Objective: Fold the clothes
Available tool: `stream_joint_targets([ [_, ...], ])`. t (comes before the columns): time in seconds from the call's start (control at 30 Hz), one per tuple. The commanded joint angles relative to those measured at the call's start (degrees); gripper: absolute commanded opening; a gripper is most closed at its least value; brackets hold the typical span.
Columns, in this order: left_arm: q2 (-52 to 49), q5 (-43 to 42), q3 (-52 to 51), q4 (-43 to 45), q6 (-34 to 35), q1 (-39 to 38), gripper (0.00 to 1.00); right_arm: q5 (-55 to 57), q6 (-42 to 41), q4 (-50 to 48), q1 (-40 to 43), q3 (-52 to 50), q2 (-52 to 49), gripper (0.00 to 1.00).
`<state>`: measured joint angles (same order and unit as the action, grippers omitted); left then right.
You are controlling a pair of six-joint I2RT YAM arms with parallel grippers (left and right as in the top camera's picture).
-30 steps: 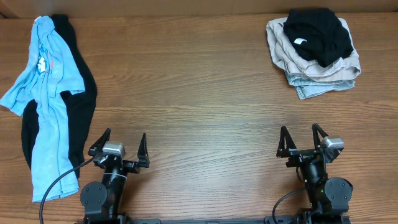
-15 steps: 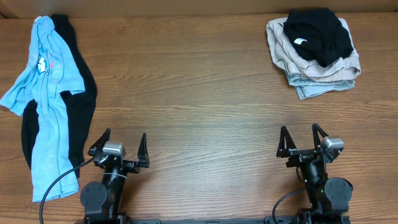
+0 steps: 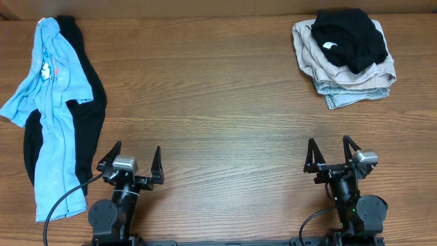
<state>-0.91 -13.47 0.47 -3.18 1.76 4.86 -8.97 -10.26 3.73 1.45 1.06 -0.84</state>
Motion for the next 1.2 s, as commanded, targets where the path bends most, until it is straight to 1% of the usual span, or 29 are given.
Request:
stream_joint_targets([
  [0.0,0.63,0.52,-0.17,0.04,-0.04,-0.39,1.0,0.42,-0.02,-0.92,-0.22,-0.59,0.68,1.0],
  [0.23,0.63,0.55,-0.2,0.72,0.0,-0.39,1.0,0.61,-0.02,-1.53,-0.22,-0.59,0.68,1.0],
  [0.47,0.63,0.59,-0.13,6.19,-0.04,-0.37,1.0,0.79,-0.04,-4.2,-0.22,-0.57,0.68,1.0],
  [0.53,0.63,0.59,0.48,6.45,-0.02,-0.37,1.0,0.46,-0.02,-4.92,-0.22,-0.44,0.68,1.0],
  [0.63,0.63,0.46,2.69,6.43,0.63,-0.37,1.0,-0.35,-0.02,-5.03,-0.22,1.03,0.68,1.0],
  [0.8,-0.68,1.09,9.22,6.1,0.85,-0.37,1.0,-1.99,0.02,-4.76,-0.22,5.99,0.66,1.0],
  [0.9,-4.57,2.03,14.58,3.58,0.85,-0.37,1.0,-2.69,0.02,-3.13,-0.22,10.6,-0.35,1.0],
  [0.97,-8.92,2.01,18.8,0.98,0.83,-0.37,1.0,-2.71,0.02,-1.55,-0.22,14.19,-2.25,1.0],
  [1.1,-19.58,1.99,28.57,-4.68,0.81,-0.37,1.0,-5.09,1.97,3.3,-0.22,23.06,-8.83,1.0],
  [1.17,-26.03,1.81,34.91,-7.8,0.79,-0.37,1.0,-6.88,2.86,6.69,-0.22,28.7,-13.73,1.0],
])
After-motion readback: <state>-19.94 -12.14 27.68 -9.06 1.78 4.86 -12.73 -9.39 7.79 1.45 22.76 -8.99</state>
